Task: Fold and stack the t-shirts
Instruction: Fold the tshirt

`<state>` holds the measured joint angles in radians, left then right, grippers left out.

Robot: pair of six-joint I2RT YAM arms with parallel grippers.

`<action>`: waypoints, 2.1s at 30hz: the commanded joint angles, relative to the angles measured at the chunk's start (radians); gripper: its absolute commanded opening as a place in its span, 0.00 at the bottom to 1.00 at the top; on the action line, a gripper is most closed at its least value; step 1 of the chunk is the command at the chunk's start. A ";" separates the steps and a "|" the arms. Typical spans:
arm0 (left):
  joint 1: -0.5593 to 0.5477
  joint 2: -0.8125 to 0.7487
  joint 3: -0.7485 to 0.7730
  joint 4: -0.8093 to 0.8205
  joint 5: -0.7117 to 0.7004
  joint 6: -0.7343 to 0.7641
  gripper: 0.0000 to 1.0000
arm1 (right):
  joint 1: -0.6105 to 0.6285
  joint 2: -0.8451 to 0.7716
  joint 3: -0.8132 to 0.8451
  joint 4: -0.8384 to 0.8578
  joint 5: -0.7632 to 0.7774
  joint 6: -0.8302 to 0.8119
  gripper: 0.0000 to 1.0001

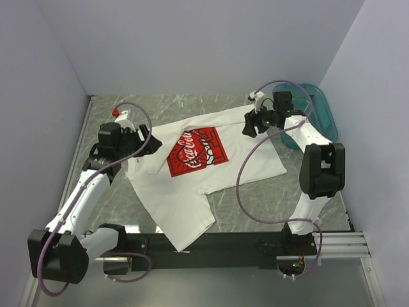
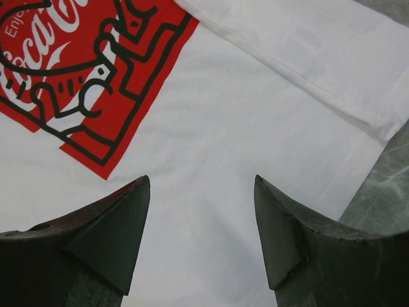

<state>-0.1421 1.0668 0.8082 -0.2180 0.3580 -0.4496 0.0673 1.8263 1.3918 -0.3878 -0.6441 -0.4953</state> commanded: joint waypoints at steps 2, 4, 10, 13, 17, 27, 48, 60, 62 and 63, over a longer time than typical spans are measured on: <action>0.003 0.077 0.095 -0.067 -0.215 0.061 0.73 | -0.001 -0.084 -0.002 -0.065 -0.051 -0.015 0.73; 0.010 0.184 0.150 -0.063 -0.234 0.078 0.73 | 0.003 -0.093 -0.004 -0.091 -0.061 -0.028 0.74; 0.042 0.549 0.393 -0.130 -0.179 0.135 0.65 | 0.035 -0.134 0.012 -0.290 -0.129 -0.080 0.74; 0.078 0.627 0.430 -0.121 -0.148 0.134 0.62 | 0.037 -0.186 -0.002 -0.358 -0.150 -0.085 0.74; 0.105 0.663 0.422 -0.132 -0.107 0.137 0.58 | 0.037 -0.266 -0.086 -0.381 -0.186 -0.066 0.74; 0.105 0.791 0.482 -0.156 -0.015 0.146 0.49 | 0.037 -0.297 -0.185 -0.333 -0.238 -0.009 0.74; 0.104 0.912 0.549 -0.210 -0.019 0.147 0.34 | 0.035 -0.289 -0.185 -0.349 -0.243 -0.029 0.74; 0.059 0.903 0.549 -0.228 -0.059 0.157 0.02 | 0.026 -0.294 -0.186 -0.347 -0.244 -0.031 0.74; 0.058 0.888 0.545 -0.225 -0.070 0.155 0.01 | 0.025 -0.294 -0.186 -0.350 -0.246 -0.029 0.74; 0.053 0.872 0.545 -0.227 -0.091 0.155 0.01 | 0.025 -0.295 -0.186 -0.349 -0.244 -0.029 0.74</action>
<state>-0.0784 1.9789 1.3293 -0.4320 0.3019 -0.3077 0.1001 1.5467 1.2057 -0.7330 -0.8658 -0.5213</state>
